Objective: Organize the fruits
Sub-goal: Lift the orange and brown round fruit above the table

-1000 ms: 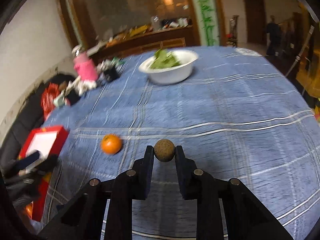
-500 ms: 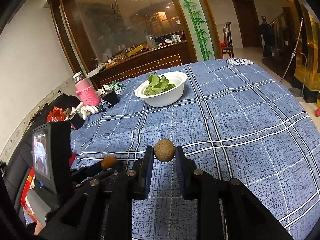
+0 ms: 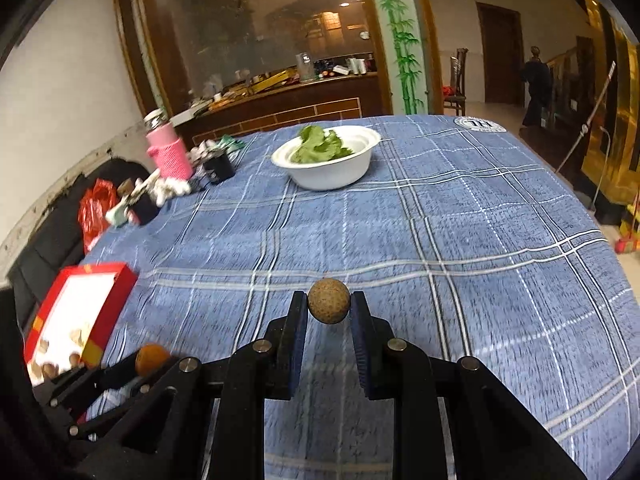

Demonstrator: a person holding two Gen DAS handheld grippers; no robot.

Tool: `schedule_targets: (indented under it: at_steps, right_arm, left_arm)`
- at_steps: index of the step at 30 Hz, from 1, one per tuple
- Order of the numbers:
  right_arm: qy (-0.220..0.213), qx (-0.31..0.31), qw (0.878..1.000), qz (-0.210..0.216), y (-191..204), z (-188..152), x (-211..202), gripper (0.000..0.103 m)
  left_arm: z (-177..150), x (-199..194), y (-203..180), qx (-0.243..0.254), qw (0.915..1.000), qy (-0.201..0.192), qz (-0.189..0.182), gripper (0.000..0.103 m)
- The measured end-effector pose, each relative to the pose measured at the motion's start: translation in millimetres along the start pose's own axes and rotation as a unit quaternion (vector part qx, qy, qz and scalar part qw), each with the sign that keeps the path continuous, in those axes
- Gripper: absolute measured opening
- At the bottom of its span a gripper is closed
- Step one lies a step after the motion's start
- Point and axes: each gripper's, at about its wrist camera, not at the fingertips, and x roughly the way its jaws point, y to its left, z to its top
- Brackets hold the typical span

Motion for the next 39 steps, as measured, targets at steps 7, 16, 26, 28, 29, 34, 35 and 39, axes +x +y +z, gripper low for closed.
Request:
schedule_targets:
  at_steps: [7,16,26,28,29,34,35,39]
  right_arm:
    - [0.007,-0.022,1.000,-0.004,14,-34,-29,0.022]
    - [0.010,-0.025,1.000,-0.006,27,-51,-36,0.022]
    - [-0.010,-0.031,0.999,-0.024,29,-52,-43,0.022]
    - [-0.012,-0.031,0.999,-0.027,28,-51,-44,0.022]
    - [-0.014,-0.030,0.999,-0.028,29,-52,-45,0.022]
    - [-0.019,-0.030,0.999,-0.038,28,-52,-46,0.022]
    - [-0.021,-0.030,0.999,-0.040,28,-52,-47,0.022]
    - [-0.029,-0.030,0.998,-0.047,28,-51,-50,0.022]
  left_arm:
    - [-11,-9,-1,0.001,0.9999,-0.003,-0.014,0.029]
    - [-15,-17,1,-0.002,0.9997,-0.016,-0.016,0.029]
    - [-16,-24,0,0.002,0.9993,-0.038,-0.007,0.029]
    - [-15,-25,0,0.001,0.9992,-0.040,-0.006,0.029]
    - [-15,-25,0,0.001,0.9991,-0.041,-0.004,0.029]
    - [-16,-29,-1,0.005,0.9986,-0.053,0.003,0.029]
    - [-17,-31,-2,0.006,0.9984,-0.057,0.004,0.029]
    - [-17,-36,-2,0.006,0.9975,-0.070,0.007,0.029]
